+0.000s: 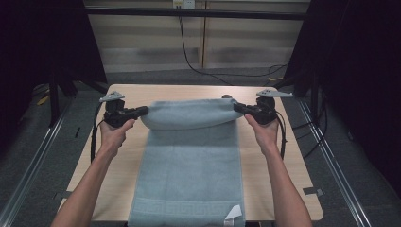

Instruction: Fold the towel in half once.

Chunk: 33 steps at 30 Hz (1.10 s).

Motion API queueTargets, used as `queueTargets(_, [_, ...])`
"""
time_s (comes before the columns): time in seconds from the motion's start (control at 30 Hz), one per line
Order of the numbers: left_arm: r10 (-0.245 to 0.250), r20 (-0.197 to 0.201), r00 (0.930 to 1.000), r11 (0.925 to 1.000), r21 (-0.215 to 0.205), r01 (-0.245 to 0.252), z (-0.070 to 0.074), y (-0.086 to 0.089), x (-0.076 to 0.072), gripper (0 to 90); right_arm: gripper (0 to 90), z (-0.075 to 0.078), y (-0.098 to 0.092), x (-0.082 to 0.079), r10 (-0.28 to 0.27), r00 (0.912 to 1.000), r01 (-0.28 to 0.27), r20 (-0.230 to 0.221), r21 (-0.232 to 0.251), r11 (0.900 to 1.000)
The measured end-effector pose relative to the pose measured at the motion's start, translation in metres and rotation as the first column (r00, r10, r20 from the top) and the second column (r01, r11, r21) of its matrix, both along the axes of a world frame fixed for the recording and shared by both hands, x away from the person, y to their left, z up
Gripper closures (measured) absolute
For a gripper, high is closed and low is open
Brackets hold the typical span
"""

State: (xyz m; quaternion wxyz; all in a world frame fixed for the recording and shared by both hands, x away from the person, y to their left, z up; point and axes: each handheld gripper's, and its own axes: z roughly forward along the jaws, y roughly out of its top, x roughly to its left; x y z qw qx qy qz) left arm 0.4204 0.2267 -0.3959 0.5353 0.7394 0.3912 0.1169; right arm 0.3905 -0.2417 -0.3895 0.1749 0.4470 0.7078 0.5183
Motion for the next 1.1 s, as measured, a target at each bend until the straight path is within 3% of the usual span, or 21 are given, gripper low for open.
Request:
queueTargets(0.33, [-0.051, 0.118, 0.9917, 0.9982, -0.025, 0.054, 0.053, 0.011, -0.036, 85.7, 86.7, 0.048, 0.000, -0.036, 0.046, 0.9923, -0.048, 0.115, 0.015, 0.999])
queueTargets(0.57, [-0.061, 0.182, 0.9814, 0.9975, -0.024, 0.067, 0.080, 0.020, -0.071, 85.9, 86.7, 0.077, 0.007, -0.069, 0.099, 0.9746, -0.097, 0.201, -0.018, 0.995])
queueTargets(0.63, [-0.078, 0.183, 0.9801, 0.9959, -0.031, 0.085, 0.077, 0.023, -0.081, 85.9, 86.8, 0.077, 0.008, -0.078, 0.115, 0.9726, -0.113, 0.202, -0.023, 0.993])
queueTargets(0.73, [-0.105, 0.165, 0.9807, 0.9943, -0.001, 0.107, 0.060, 0.024, -0.093, 85.8, 86.8, 0.067, 0.008, -0.092, 0.138, 0.9731, -0.133, 0.184, -0.044, 0.990])
queueTargets(0.83, [-0.127, 0.115, 0.9852, 0.9919, 0.015, 0.126, 0.038, 0.024, -0.102, 85.8, 86.8, 0.048, 0.007, -0.107, 0.156, 0.9767, -0.152, 0.147, -0.038, 0.988])
queueTargets(0.97, [-0.175, 0.074, 0.9818, 0.9824, 0.081, 0.168, 0.015, 0.021, -0.119, 85.8, 86.7, 0.022, 0.006, -0.128, 0.170, 0.9809, -0.166, 0.095, -0.046, 0.985])
queueTargets(1.1, [-0.195, 0.038, 0.9800, 0.9765, 0.101, 0.190, -0.008, 0.022, -0.139, 85.6, 86.6, 0.003, 0.005, -0.151, 0.187, 0.9807, -0.184, 0.056, -0.056, 0.981])
